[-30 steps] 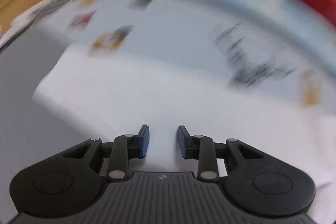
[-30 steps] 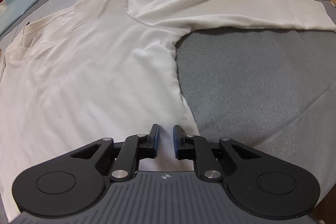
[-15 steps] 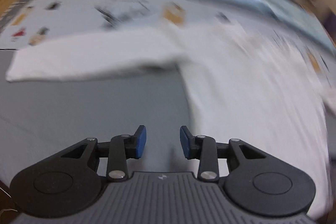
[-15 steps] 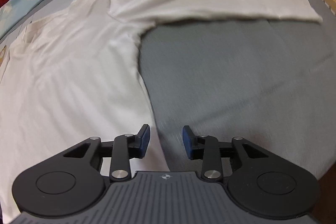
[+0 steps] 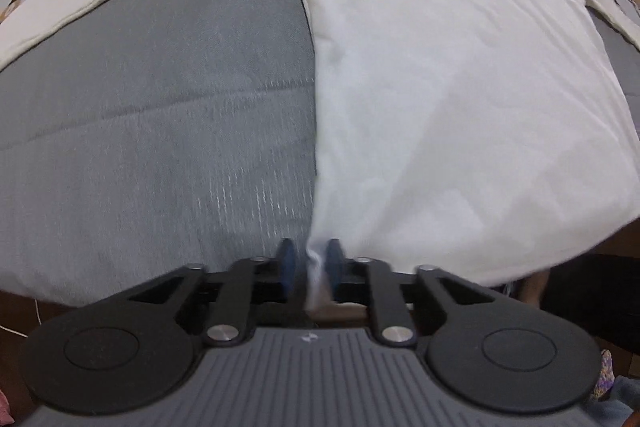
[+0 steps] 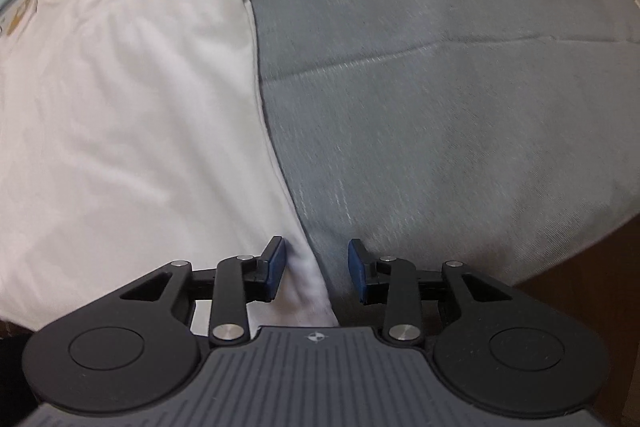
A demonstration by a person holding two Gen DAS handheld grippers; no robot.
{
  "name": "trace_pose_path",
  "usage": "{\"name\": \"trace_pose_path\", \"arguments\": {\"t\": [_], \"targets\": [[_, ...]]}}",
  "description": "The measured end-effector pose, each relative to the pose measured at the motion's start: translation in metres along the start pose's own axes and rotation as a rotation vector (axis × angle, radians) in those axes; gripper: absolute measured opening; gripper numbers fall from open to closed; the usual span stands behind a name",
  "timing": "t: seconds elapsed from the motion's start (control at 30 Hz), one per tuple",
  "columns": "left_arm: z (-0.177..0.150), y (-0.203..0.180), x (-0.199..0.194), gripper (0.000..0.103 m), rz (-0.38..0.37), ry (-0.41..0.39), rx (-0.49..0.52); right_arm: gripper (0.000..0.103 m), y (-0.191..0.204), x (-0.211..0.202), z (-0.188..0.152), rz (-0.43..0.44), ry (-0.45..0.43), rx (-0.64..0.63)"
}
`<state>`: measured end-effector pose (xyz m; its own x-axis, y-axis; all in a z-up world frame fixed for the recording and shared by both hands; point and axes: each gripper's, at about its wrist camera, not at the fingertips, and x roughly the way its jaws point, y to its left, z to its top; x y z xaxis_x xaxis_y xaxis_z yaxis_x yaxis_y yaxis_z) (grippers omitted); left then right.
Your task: Fold small clothes
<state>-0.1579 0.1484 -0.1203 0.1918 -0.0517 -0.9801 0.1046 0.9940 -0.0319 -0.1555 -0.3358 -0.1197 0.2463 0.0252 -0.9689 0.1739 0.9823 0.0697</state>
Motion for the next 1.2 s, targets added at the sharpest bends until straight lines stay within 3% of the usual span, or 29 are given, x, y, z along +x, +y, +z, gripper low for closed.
{"name": "trace_pose_path", "arguments": {"t": [0.03, 0.1, 0.13, 0.2, 0.3, 0.37, 0.4, 0.47, 0.53, 0.63, 0.7, 0.77, 0.8, 0.87, 0.93, 1.1, 1.2], "targets": [[-0.005, -0.001, -0.001, 0.006, -0.004, -0.003, 0.009, 0.035, 0.000, -0.001, -0.004, 0.004, -0.001, 0.002], [-0.011, -0.003, -0.007, 0.005, 0.003, -0.037, 0.024, 0.012, 0.000, -0.006, -0.012, 0.029, -0.008, 0.004], [-0.014, -0.001, -0.013, 0.004, -0.002, -0.058, 0.011, 0.006, -0.002, -0.013, -0.016, 0.039, -0.025, 0.007], [-0.022, 0.007, -0.024, 0.004, -0.025, -0.096, -0.040, 0.005, -0.007, -0.028, -0.020, 0.051, -0.078, 0.045], [-0.025, 0.013, -0.024, 0.000, 0.057, -0.073, -0.066, 0.005, -0.017, -0.040, -0.027, 0.083, -0.118, 0.117], [-0.026, 0.012, -0.012, 0.000, 0.144, -0.020, -0.043, 0.005, -0.016, -0.026, -0.030, 0.018, -0.075, 0.091], [-0.025, 0.011, -0.009, 0.000, 0.140, -0.002, -0.042, 0.005, -0.014, -0.018, -0.032, -0.016, -0.046, 0.071], [-0.023, 0.013, -0.020, 0.001, 0.073, -0.066, -0.069, 0.009, -0.015, -0.012, -0.032, -0.043, -0.032, 0.091], [-0.021, 0.013, -0.039, 0.001, 0.005, -0.172, -0.078, 0.016, -0.019, -0.023, -0.032, -0.043, -0.090, 0.146], [-0.021, 0.007, -0.036, 0.002, -0.051, -0.168, -0.062, 0.029, -0.013, -0.045, -0.035, -0.016, -0.215, 0.142], [-0.024, -0.002, -0.017, 0.002, -0.039, -0.089, -0.029, 0.034, -0.003, -0.045, -0.037, 0.013, -0.231, 0.082], [-0.028, -0.004, 0.004, 0.010, 0.037, 0.006, 0.019, 0.039, 0.002, -0.032, -0.040, 0.039, -0.174, 0.038], [-0.025, -0.006, 0.006, 0.015, 0.061, 0.017, 0.030, 0.040, 0.004, -0.025, -0.041, 0.028, -0.133, 0.020], [-0.023, -0.003, -0.002, 0.015, 0.057, -0.019, 0.020, 0.039, 0.007, -0.016, -0.044, -0.010, -0.082, -0.002], [-0.024, -0.002, -0.016, 0.017, 0.031, -0.083, 0.001, 0.039, 0.007, -0.020, -0.043, 0.012, -0.109, 0.011], [-0.022, -0.006, 0.002, 0.018, 0.076, -0.008, 0.024, 0.040, 0.017, -0.013, -0.044, -0.021, -0.093, -0.051], [-0.017, -0.007, -0.016, 0.018, 0.083, -0.108, 0.002, 0.040, 0.021, -0.024, -0.045, 0.006, -0.137, -0.035]]}}
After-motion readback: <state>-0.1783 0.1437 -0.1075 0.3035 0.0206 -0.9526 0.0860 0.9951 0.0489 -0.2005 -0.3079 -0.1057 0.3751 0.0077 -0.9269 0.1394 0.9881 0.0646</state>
